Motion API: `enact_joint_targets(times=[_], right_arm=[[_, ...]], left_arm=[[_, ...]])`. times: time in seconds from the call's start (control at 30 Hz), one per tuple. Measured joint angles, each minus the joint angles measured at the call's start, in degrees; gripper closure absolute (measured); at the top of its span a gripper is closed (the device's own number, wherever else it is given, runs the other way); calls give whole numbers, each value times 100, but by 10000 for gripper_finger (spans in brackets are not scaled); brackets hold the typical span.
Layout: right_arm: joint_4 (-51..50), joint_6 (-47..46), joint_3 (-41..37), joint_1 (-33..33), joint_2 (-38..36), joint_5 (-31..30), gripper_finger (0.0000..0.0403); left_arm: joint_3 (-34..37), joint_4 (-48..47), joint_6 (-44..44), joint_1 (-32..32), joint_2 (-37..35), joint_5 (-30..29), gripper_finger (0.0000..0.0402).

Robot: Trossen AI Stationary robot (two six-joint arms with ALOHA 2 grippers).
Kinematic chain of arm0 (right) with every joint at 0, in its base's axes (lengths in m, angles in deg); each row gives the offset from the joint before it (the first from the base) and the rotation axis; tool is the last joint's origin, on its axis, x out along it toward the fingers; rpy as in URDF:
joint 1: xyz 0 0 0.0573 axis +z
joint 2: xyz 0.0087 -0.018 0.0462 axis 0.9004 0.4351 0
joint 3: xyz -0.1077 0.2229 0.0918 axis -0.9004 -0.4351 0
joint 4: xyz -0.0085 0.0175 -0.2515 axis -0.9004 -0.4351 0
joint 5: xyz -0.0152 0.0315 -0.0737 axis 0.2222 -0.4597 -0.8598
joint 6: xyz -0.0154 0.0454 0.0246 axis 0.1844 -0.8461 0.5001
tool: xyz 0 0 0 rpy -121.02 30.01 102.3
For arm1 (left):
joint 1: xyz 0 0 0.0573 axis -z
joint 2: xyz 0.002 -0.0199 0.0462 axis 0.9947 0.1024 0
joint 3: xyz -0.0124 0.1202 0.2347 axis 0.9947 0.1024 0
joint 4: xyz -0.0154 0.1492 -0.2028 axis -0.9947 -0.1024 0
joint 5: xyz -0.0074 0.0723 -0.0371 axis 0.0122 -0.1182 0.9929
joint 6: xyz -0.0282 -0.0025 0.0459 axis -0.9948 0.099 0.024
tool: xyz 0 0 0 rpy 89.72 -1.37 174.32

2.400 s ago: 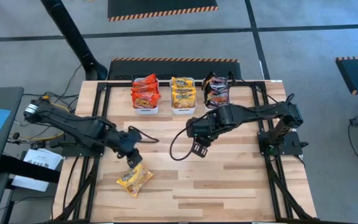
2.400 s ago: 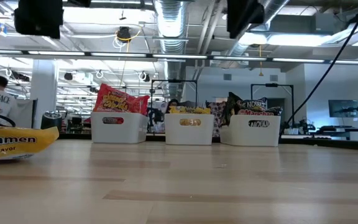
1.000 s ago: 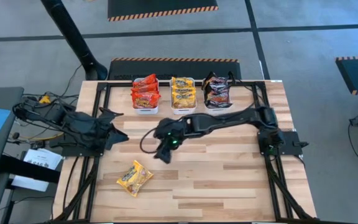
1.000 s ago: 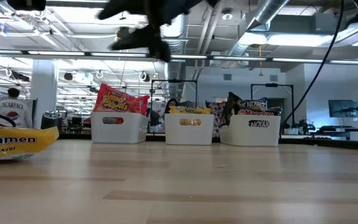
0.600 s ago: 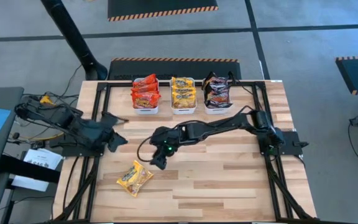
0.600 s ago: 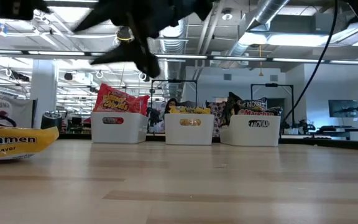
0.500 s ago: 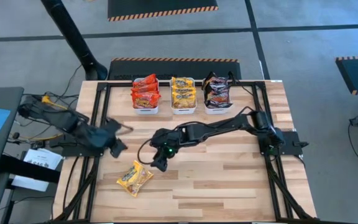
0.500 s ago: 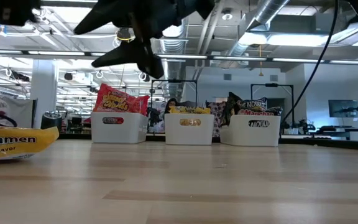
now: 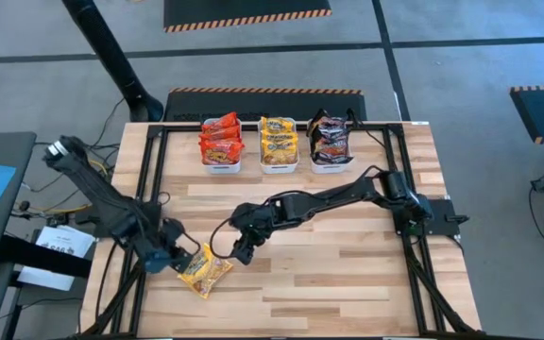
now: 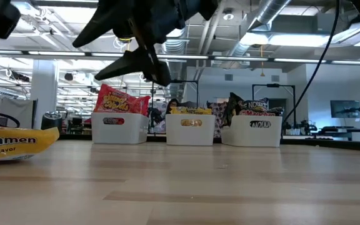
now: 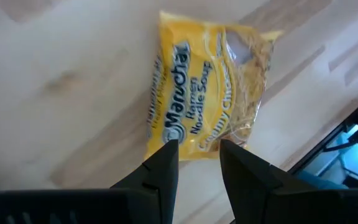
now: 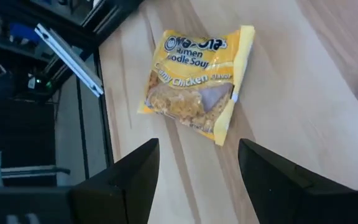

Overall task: Sort Maruchan noodles
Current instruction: Put the yellow noodle pack into the middle white bin

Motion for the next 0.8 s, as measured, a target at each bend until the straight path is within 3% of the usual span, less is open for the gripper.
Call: enact_joint_targets(times=[0.2, 0.53, 0.8], right_arm=[[38, -68, -3, -13, 146, -149, 159], [418, -460, -1, -13, 542, -146, 159], [476, -520, -1, -13, 544, -86, 159]], left_arm=[[313, 1268, -404, 354, 767, 0, 297], [314, 1650, -1231, 688, 1806, 279, 297], [316, 2389, -934, 467, 2592, 493, 297]])
